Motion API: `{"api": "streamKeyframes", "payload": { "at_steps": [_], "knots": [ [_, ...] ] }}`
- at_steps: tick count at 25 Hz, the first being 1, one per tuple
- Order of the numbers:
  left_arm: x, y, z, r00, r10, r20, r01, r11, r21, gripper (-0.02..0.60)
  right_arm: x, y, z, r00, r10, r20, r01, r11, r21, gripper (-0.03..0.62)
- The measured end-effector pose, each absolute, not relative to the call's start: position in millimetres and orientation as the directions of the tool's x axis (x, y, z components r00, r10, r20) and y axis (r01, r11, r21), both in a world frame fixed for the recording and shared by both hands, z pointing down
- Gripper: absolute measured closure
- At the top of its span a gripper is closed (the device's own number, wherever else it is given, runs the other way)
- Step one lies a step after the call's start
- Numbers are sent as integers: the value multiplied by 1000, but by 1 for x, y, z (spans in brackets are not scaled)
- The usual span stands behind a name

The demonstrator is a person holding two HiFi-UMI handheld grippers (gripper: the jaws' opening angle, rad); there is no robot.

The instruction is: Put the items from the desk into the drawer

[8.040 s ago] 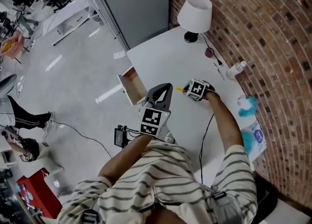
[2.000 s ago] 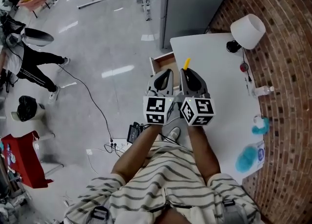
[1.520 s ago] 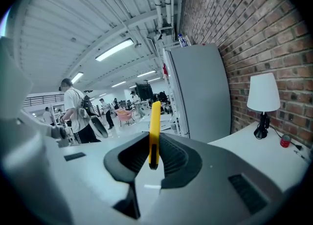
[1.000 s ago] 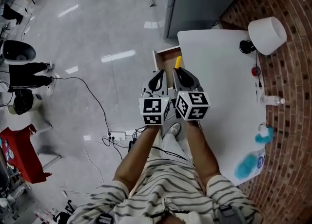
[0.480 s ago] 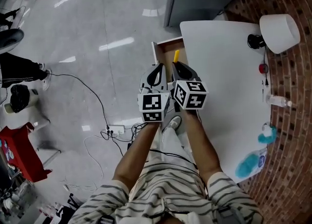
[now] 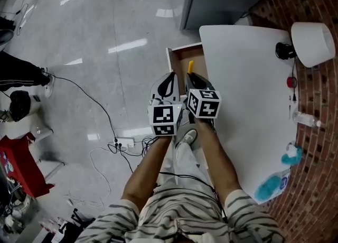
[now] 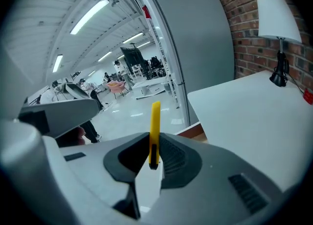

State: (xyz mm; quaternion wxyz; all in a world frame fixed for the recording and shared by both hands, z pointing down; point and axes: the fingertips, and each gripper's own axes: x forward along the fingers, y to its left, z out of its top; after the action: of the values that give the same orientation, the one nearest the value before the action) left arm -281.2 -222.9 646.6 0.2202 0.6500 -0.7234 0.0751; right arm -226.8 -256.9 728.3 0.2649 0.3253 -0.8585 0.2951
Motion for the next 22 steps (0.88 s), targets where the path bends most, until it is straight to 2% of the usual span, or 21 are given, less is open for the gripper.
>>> {"api": "streamKeyframes", "payload": {
  "at_steps": [22],
  "knots": [
    [-294, -227, 724, -60, -876, 478, -975, 155, 162, 574, -236, -273, 882, -548, -299, 781, -751, 588, -301, 526]
  ]
}}
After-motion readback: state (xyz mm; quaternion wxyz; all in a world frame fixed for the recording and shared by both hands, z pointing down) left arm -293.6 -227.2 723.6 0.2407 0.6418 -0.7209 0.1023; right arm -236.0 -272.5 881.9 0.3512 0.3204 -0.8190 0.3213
